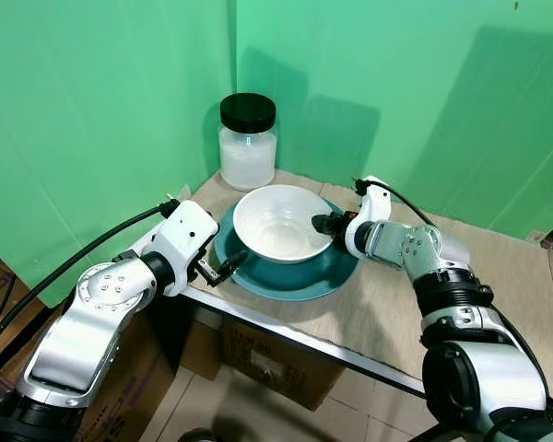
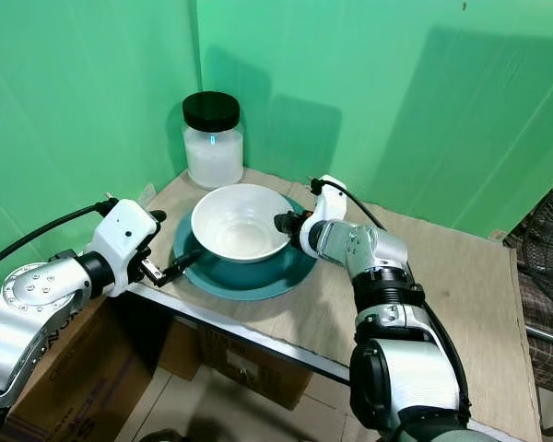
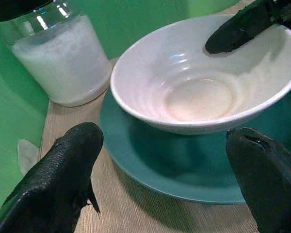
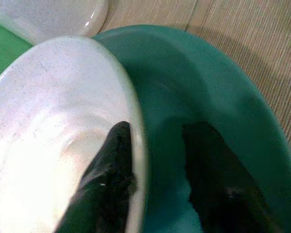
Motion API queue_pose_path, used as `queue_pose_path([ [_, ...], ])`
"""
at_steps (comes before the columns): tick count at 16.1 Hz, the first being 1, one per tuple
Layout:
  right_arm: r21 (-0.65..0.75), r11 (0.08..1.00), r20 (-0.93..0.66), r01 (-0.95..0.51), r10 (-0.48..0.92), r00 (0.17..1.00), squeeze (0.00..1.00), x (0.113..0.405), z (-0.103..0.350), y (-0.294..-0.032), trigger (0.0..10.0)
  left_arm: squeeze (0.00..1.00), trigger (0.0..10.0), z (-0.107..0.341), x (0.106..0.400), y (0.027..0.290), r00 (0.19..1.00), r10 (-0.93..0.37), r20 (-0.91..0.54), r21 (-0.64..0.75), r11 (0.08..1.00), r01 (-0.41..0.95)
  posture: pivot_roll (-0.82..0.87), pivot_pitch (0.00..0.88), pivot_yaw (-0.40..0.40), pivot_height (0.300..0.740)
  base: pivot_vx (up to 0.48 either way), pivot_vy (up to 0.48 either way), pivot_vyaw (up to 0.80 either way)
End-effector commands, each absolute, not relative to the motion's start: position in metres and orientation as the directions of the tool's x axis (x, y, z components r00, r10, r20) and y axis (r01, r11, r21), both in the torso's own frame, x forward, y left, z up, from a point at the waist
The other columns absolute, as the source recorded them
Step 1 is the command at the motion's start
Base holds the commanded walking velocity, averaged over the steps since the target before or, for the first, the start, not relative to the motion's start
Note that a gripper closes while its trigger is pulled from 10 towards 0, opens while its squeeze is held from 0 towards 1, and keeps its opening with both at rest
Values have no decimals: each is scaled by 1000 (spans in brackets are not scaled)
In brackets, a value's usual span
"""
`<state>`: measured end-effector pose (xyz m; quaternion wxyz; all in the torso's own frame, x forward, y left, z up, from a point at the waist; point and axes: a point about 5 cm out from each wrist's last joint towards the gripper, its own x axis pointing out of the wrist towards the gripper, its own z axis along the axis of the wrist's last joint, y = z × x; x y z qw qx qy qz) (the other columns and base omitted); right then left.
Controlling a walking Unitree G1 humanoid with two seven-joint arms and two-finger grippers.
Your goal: Setting the table
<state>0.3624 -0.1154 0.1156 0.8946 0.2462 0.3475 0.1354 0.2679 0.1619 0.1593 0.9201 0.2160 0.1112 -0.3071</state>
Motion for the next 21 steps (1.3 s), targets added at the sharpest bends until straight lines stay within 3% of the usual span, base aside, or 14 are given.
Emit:
queue_pose_path([
  [1, 512, 857, -558, -56, 381, 737, 0, 366, 119, -124, 0, 0, 10000, 161, 268, 159, 785, -525, -329, 337, 711, 617, 76, 0, -77, 740, 0, 0, 0],
  [6, 533, 846, -544, -32, 371, 753, 0, 368, 121, -131, 0, 0, 10000, 166, 268, 155, 767, -565, -305, 303, 705, 641, 72, 0, -72, 740, 0, 0, 0],
  [11, 603, 797, -460, -5, 353, 815, 0, 376, 142, -150, 0, 0, 10000, 170, 259, 146, 688, -664, -293, 249, 642, 725, 65, 0, -65, 740, 0, 0, 0],
  [17, 587, 801, -405, 117, 165, 899, 0, 367, 164, -238, 0, 0, 10000, 165, 275, 163, 789, -532, -307, 300, 733, 611, 54, 0, -64, 740, 0, 0, 0],
  [19, 571, 800, -409, 185, 82, 909, 0, 355, 166, -271, 0, 0, 10000, 161, 277, 162, 789, -528, -314, 297, 735, 610, 36, 0, -56, 740, 0, 0, 0],
  [21, 535, 816, -446, 217, 55, 893, 0, 344, 159, -283, 0, 0, 10000, 156, 280, 160, 788, -525, -322, 289, 738, 610, 23, 0, -47, 740, 0, 0, 0],
])
